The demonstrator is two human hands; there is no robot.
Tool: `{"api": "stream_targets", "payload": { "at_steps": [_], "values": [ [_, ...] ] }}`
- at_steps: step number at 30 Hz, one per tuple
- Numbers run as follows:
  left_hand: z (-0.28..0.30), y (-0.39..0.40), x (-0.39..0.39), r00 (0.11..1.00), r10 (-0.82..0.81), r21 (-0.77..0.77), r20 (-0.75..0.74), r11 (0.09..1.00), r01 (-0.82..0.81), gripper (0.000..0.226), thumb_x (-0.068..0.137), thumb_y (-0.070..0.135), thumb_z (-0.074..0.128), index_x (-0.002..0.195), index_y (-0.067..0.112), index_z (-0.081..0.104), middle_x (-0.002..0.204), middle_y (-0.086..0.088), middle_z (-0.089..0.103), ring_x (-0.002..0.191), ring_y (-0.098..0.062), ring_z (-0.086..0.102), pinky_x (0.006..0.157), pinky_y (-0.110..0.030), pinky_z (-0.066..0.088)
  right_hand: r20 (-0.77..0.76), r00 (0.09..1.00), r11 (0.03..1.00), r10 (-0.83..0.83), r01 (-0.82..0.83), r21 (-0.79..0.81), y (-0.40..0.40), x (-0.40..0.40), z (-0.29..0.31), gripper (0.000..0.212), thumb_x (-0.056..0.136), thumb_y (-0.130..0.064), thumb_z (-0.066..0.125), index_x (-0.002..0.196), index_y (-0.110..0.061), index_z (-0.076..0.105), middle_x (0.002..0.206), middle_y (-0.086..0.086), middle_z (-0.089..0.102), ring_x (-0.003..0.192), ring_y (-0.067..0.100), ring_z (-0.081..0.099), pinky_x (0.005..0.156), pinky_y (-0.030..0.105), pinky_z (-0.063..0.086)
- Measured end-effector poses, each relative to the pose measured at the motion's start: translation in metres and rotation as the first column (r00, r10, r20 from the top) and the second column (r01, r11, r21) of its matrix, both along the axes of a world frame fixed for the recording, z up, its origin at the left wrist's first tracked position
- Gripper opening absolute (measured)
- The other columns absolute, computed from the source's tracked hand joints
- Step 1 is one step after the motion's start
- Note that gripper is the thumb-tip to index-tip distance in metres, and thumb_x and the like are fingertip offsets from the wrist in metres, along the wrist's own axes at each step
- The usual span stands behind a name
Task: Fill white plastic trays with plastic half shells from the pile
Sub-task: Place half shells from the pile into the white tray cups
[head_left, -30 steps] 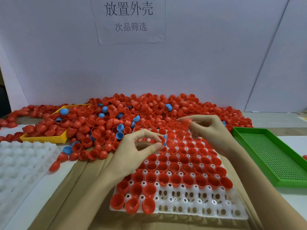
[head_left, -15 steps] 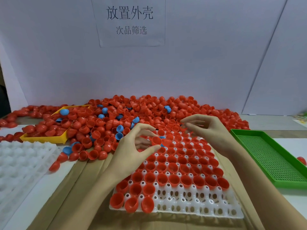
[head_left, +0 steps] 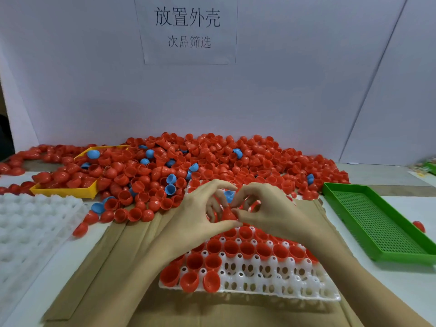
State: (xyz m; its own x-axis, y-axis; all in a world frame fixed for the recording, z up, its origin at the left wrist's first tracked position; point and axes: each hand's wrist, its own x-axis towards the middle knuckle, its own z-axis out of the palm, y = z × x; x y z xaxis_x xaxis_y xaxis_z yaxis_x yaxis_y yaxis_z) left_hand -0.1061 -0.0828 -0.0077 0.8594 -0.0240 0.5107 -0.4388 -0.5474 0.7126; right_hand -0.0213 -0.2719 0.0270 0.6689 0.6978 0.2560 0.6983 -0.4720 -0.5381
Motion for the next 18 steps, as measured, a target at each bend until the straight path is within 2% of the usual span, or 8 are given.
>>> {"api": "stream_targets", "payload": {
  "at_steps": [7,10,12,13,15,18],
  "values": [
    [-0.004,-0.002,0.002,0.996,-0.067,0.030,-0.065,0.997,0.069,0.061,0.077,0.039,0.089,0.128,0.042,0.057,0.101,0.012,0.064,0.085,-0.017,0.072,0.077,-0.031,0.061,-0.156,0.987,0.998,0.045,-0.037,0.056,-0.012,-0.001,-0.006,0.003,0.093,-0.021,0.079,0.091,-0.019,0.078,0.085,-0.007,0.076,0.075,0.009,0.070,0.071,0.023,0.057],
    [0.000,0.004,0.002,0.987,-0.108,-0.137,-0.121,0.986,0.091,0.045,0.085,0.033,0.083,0.124,0.035,0.060,0.111,0.009,0.070,0.094,-0.015,0.074,0.088,-0.029,0.060,-0.116,0.993,0.996,0.038,-0.029,0.081,-0.017,-0.002,-0.006,0.016,0.097,-0.033,0.073,0.092,-0.018,0.076,0.084,-0.005,0.075,0.075,0.011,0.069,0.071,0.025,0.056],
    [0.004,0.009,0.003,0.973,-0.167,-0.245,-0.161,0.961,0.125,0.028,0.093,0.027,0.075,0.120,0.025,0.064,0.116,0.007,0.072,0.103,-0.014,0.073,0.093,-0.023,0.056,-0.093,0.995,0.989,0.049,-0.035,0.143,-0.021,-0.003,-0.002,0.012,0.098,-0.030,0.072,0.097,-0.019,0.075,0.087,-0.005,0.074,0.080,0.012,0.070,0.074,0.026,0.057],
    [0.004,0.011,0.003,0.965,-0.190,-0.267,-0.180,0.954,0.138,0.023,0.096,0.024,0.071,0.119,0.023,0.066,0.118,0.007,0.072,0.108,-0.012,0.072,0.094,-0.019,0.053,-0.107,0.991,0.981,0.080,-0.059,0.185,-0.023,-0.006,-0.001,0.007,0.097,-0.024,0.073,0.102,-0.019,0.074,0.090,-0.005,0.073,0.084,0.013,0.071,0.076,0.028,0.059],
    [0.004,0.012,0.002,0.951,-0.222,-0.283,-0.217,0.946,0.156,0.020,0.100,0.025,0.066,0.121,0.025,0.067,0.120,0.009,0.073,0.115,-0.007,0.068,0.096,-0.014,0.049,-0.125,0.981,0.970,0.146,-0.117,0.215,-0.024,-0.011,0.002,0.017,0.094,-0.016,0.077,0.109,-0.022,0.073,0.094,-0.004,0.072,0.090,0.018,0.071,0.080,0.034,0.061],
    [0.002,0.012,0.002,0.937,-0.249,-0.306,-0.247,0.937,0.168,0.021,0.103,0.028,0.061,0.123,0.030,0.067,0.121,0.007,0.073,0.117,-0.009,0.067,0.101,-0.021,0.051,-0.069,0.985,0.980,0.157,-0.147,0.134,-0.022,-0.015,0.004,0.020,0.093,-0.014,0.079,0.109,-0.025,0.076,0.096,-0.006,0.068,0.089,0.016,0.068,0.081,0.034,0.061]
  ]
}}
